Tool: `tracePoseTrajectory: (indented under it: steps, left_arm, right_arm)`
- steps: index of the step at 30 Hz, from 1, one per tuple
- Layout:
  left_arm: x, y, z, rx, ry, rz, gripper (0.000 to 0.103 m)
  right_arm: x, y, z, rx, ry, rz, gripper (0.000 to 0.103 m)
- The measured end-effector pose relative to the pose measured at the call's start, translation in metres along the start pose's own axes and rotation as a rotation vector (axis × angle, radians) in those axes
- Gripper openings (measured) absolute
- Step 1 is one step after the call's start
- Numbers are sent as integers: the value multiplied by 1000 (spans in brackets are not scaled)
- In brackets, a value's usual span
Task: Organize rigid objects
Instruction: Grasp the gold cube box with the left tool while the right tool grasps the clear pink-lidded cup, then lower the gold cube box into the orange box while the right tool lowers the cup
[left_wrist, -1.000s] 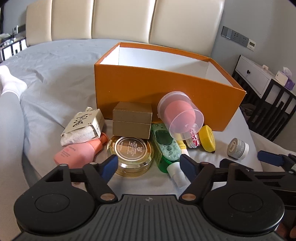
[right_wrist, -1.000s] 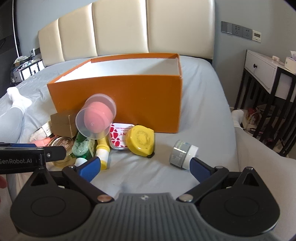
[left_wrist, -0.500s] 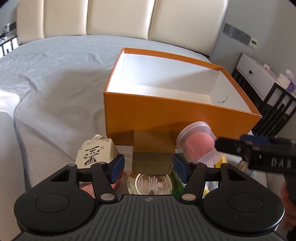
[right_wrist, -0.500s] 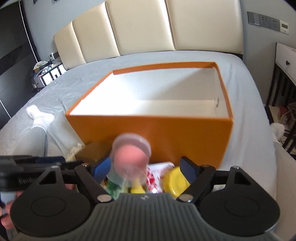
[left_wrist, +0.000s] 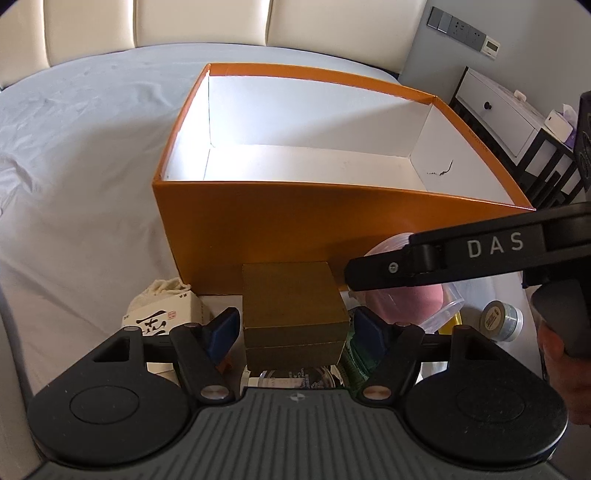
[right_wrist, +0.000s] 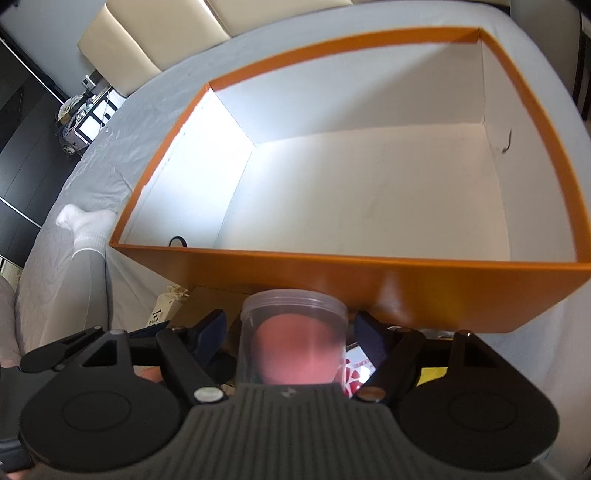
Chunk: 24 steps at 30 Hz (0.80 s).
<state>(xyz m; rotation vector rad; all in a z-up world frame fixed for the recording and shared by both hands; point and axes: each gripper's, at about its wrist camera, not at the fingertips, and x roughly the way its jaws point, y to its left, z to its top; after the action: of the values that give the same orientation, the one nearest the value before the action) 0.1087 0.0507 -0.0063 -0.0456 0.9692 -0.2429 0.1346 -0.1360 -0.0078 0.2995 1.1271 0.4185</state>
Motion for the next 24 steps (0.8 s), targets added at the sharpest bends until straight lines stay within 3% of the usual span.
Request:
tracePoseTrajectory:
  steps: [3, 13, 24]
  left_arm:
    - [4, 1, 2, 4, -1, 8, 81]
    - [-6, 2, -2, 11, -27, 17, 69]
    - [-80, 2, 10, 46, -185, -9, 68]
  right_arm:
    - [3, 1, -1, -1, 19, -5, 65]
    - [-23, 2, 1, -49, 2, -4, 64]
    - [-75, 14, 2, -139, -38, 76, 64]
